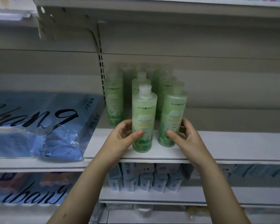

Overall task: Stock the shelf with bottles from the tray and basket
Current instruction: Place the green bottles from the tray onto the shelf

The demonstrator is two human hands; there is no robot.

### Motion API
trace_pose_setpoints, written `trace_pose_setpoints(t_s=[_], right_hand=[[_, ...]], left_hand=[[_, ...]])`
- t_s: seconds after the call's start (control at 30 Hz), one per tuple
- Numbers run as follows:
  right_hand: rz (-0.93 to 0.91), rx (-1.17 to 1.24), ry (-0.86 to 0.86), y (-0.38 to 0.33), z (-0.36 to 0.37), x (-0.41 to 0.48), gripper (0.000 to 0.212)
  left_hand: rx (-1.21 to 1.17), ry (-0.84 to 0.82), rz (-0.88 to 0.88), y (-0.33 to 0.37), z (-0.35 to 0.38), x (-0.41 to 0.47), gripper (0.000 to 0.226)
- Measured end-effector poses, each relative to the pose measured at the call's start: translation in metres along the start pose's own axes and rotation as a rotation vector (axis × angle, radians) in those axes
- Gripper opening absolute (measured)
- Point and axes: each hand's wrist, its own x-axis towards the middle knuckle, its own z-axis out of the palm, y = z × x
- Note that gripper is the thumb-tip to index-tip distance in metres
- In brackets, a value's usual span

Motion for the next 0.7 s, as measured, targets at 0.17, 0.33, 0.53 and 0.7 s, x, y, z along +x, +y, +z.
trace_pose_setpoints(t_s=[0.17,0.33,0.53,0.7], right_hand=[[-0.024,-0.040,0.007,0.000,0.004,0.007,0.051],[-0.048,-0.128,0.022,0.002,0.003,0.019,0.041],[-0.050,-0.250,0.071,0.009,0.006,0.036,0.040],[-0.040,-0.255,0.077,0.013,0.008,0.043,0.044]], left_hand=[[-0.018,0.009,0.002,0.002,0.001,0.000,0.046],[-0.024,0.033,0.006,0.001,0.003,0.001,0.041],[-0.023,0.051,0.002,0.000,0.002,0.001,0.045],[-0.007,0.058,-0.013,-0.002,0.001,0.002,0.043]])
